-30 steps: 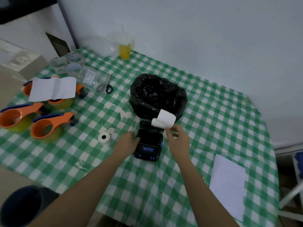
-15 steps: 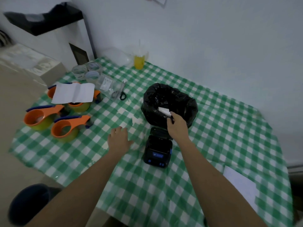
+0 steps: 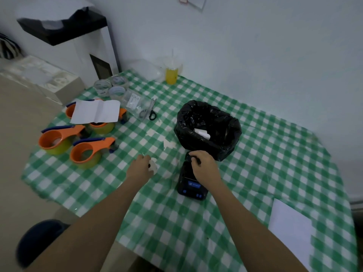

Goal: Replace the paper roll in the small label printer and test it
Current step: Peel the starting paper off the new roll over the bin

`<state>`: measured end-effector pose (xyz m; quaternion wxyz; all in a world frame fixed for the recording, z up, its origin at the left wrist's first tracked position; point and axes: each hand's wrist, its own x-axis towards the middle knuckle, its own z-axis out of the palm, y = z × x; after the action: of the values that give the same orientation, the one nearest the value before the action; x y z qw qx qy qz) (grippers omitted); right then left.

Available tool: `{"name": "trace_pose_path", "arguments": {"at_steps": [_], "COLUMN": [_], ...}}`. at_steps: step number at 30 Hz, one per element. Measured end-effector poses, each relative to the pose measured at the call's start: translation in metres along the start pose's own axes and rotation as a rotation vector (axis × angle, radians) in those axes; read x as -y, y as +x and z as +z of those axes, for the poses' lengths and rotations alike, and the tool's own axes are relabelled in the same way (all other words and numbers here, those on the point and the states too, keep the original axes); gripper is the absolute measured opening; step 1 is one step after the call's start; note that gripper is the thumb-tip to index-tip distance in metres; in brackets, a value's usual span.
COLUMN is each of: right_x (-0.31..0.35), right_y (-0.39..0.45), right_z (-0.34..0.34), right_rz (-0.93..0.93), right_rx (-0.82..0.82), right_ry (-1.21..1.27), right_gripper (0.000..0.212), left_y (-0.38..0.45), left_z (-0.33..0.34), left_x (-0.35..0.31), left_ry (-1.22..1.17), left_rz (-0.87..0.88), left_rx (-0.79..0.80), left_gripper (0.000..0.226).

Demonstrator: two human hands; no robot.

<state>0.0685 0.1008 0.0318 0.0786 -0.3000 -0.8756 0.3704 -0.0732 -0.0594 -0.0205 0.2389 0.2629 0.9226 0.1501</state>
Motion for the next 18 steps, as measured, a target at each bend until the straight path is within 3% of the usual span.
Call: {"name": "trace_pose_path", "arguments": {"at_steps": [4,9,11,15,18], "right_x": [0.003,0.011,0.011,0.012,0.014], "right_y": [-0.009,-0.026,-0.034,-0.048,-0.057], "right_z": [-0.003,-0.022,-0.032,-0.045,-0.052], "right_rz": [0.125,0.375,0.373,0.278,0.225], "right_rx": [0.039,0.154,0.135,0.018,-0.068], "right_ry": [0.178,0.743,0.895,0.93,0.937], "right_gripper": [0.03,0.039,0.032,0.016,0.017], "left_y": [-0.015,-0.041,-0.048,-0.057,-0.062], "left_z": [-0.014,-0.031,-0.034,-0.042,-0.048], "left_x": [-0.025,-0.066,-0.077,-0.092,-0.106], "left_ry": [-0.38,-0.745,-0.808,-0.822,-0.898], "left_rz": [0.204,0.349,0.398,0.452,0.42], "left_rx": [-0.046,0.038,0.086,0.163,0.261], "left_gripper": [0.047,0.039,0.04,0.042,0.037]}}
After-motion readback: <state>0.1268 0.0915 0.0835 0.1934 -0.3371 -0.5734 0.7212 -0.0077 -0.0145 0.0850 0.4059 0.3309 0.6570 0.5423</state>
